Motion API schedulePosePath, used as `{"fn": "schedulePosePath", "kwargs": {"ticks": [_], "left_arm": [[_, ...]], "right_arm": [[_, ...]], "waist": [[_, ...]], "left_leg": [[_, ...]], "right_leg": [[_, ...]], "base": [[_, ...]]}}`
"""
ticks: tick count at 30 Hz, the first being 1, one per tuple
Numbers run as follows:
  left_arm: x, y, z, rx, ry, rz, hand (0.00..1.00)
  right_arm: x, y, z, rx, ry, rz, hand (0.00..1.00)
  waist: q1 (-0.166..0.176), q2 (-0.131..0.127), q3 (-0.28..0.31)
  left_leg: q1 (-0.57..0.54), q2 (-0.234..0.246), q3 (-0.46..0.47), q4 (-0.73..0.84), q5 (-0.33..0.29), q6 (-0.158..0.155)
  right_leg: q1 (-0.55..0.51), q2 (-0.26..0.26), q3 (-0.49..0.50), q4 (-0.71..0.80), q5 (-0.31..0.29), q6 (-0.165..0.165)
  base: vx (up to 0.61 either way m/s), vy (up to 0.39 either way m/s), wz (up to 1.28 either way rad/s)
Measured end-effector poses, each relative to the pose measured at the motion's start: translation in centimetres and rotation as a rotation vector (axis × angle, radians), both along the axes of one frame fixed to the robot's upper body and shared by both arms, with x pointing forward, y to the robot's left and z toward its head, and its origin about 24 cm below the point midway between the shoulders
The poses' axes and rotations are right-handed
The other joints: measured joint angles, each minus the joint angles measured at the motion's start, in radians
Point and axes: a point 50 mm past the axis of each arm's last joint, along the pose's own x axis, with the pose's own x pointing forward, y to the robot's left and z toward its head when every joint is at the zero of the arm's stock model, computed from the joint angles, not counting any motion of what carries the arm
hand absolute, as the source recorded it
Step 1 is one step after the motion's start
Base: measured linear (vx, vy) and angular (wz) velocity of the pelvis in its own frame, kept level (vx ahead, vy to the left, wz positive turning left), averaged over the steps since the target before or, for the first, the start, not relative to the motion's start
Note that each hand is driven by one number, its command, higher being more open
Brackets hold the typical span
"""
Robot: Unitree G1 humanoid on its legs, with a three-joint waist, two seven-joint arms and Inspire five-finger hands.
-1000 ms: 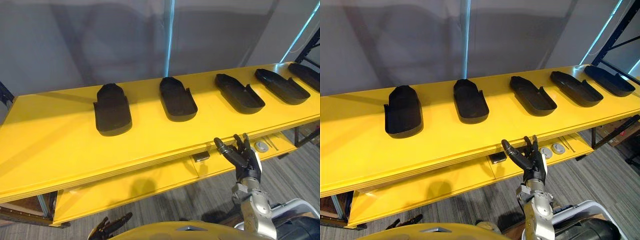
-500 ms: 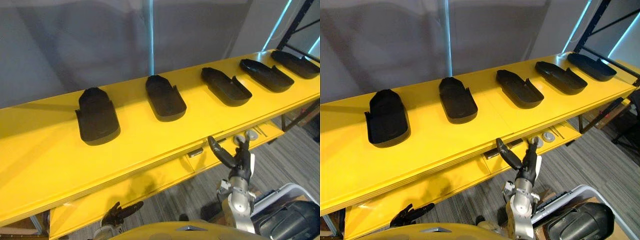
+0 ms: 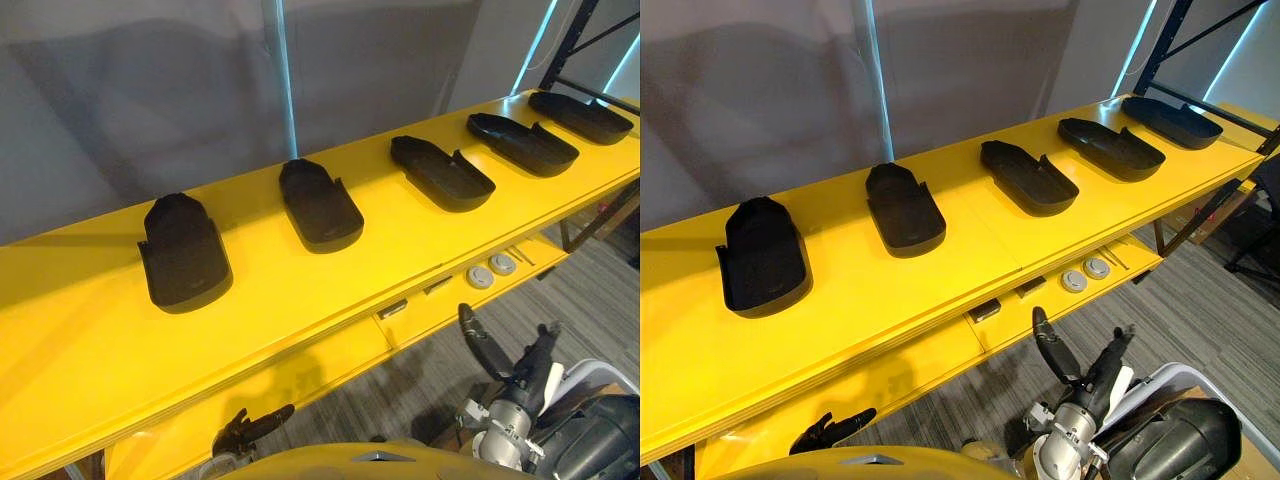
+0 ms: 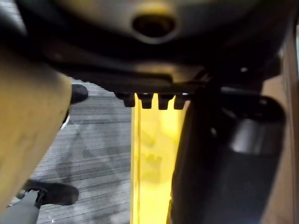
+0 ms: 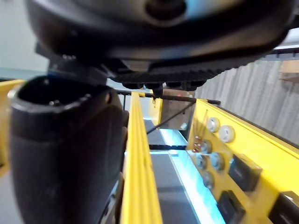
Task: Walk over and take three plastic housings, then place them on the shelf
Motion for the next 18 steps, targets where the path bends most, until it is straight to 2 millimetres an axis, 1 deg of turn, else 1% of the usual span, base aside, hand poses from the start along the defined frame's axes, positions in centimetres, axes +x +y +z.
{"fn": "schedulePosePath", "kwargs": {"ticks": [2, 3, 4, 6, 9, 11, 13, 15, 16, 17, 18], "left_arm": [[0.0, 0.0, 0.0, 0.001, 0.001, -0.003, 1.0], [0.0, 0.0, 0.0, 0.002, 0.002, -0.006, 1.0], [0.1, -0.1, 0.0, 0.004, 0.002, -0.016, 1.0], [0.1, -0.1, 0.0, 0.004, 0.002, -0.02, 1.0], [0.1, -0.1, -0.1, 0.0, 0.017, -0.023, 1.0], [0.1, -0.1, -0.1, 0.007, 0.019, -0.064, 1.0], [0.2, -0.1, 0.0, 0.012, 0.02, -0.091, 1.0], [0.1, 0.0, -0.1, 0.002, 0.017, -0.08, 1.0], [0.1, 0.2, 0.0, 0.005, 0.013, -0.07, 1.0], [0.1, 0.3, 0.0, 0.009, 0.008, -0.071, 1.0], [0.2, 0.6, 0.1, 0.014, -0.007, -0.043, 1.0]], "right_arm": [[-0.8, 0.4, -1.9, 0.076, 0.102, 0.044, 1.0], [-1.1, 0.5, -2.4, 0.096, 0.133, 0.05, 1.0], [-1.7, 0.9, -3.6, 0.136, 0.208, 0.071, 1.0], [-2.2, 1.3, -4.6, 0.192, 0.266, 0.075, 1.0], [-2.7, 1.7, -6.3, 0.325, 0.337, 0.064, 1.0], [-3.0, 1.9, -6.7, 0.362, 0.352, 0.067, 1.0], [-2.9, 2.0, -6.7, 0.37, 0.348, 0.088, 1.0], [-2.3, 2.2, -6.6, 0.374, 0.332, 0.116, 1.0], [-1.9, 2.3, -6.5, 0.378, 0.32, 0.138, 1.0], [-1.7, 2.5, -6.5, 0.379, 0.317, 0.151, 1.0], [-1.2, 2.8, -6.4, 0.375, 0.312, 0.192, 1.0]], "waist": [[0.001, 0.001, -0.001], [0.002, 0.001, -0.001], [0.004, 0.002, -0.002], [0.007, 0.003, -0.003], [0.008, 0.003, -0.003], [0.008, 0.003, -0.003], [0.008, 0.003, -0.003], [0.01, 0.002, -0.003], [0.009, -0.002, -0.002], [0.01, -0.006, -0.001], [0.018, -0.012, 0.002]], "left_leg": [[0.0, 0.002, -0.009, 0.0, 0.0, 0.0], [-0.001, 0.002, -0.012, 0.0, 0.0, 0.0], [-0.003, 0.003, -0.017, 0.0, 0.001, 0.0], [-0.005, 0.003, -0.021, 0.0, 0.001, 0.0], [-0.005, 0.003, -0.021, 0.0, 0.0, 0.0], [-0.003, 0.003, -0.02, 0.0, 0.0, 0.0], [0.002, 0.004, -0.007, 0.001, 0.0, -0.001], [0.016, 0.007, 0.028, 0.001, -0.003, -0.006], [0.019, 0.01, 0.038, 0.025, -0.015, -0.013], [0.017, 0.012, 0.037, 0.049, -0.026, -0.014], [0.013, 0.023, 0.009, 0.108, -0.047, 0.003]], "right_leg": [[0.006, 0.0, -0.01, -0.001, -0.002, 0.0], [0.006, 0.0, -0.012, -0.001, -0.003, 0.0], [0.007, 0.0, -0.017, -0.001, -0.004, 0.0], [0.007, 0.0, -0.019, -0.002, -0.004, 0.0], [0.007, 0.001, -0.018, -0.002, -0.004, 0.001], [0.006, 0.001, -0.016, -0.001, -0.004, 0.001], [0.002, 0.005, -0.004, 0.001, -0.003, 0.0], [-0.012, 0.017, 0.031, 0.004, 0.001, 0.0], [-0.014, 0.025, 0.056, 0.002, 0.006, -0.003], [-0.014, 0.028, 0.07, -0.001, 0.01, -0.004], [-0.014, 0.041, 0.112, 0.0, 0.016, -0.006]], "base": [[-0.02, -0.03, 0.11], [-0.01, -0.039, 0.13], [-0.01, -0.036, 0.09], [0.0, -0.027, 0.05], [0.0, 0.0, 0.0], [0.0, 0.0, 0.0], [-0.05, -0.024, -0.2], [-0.07, -0.024, -0.5], [-0.03, -0.013, -0.5], [-0.03, -0.049, -0.72], [0.01, -0.07, -0.96]]}}
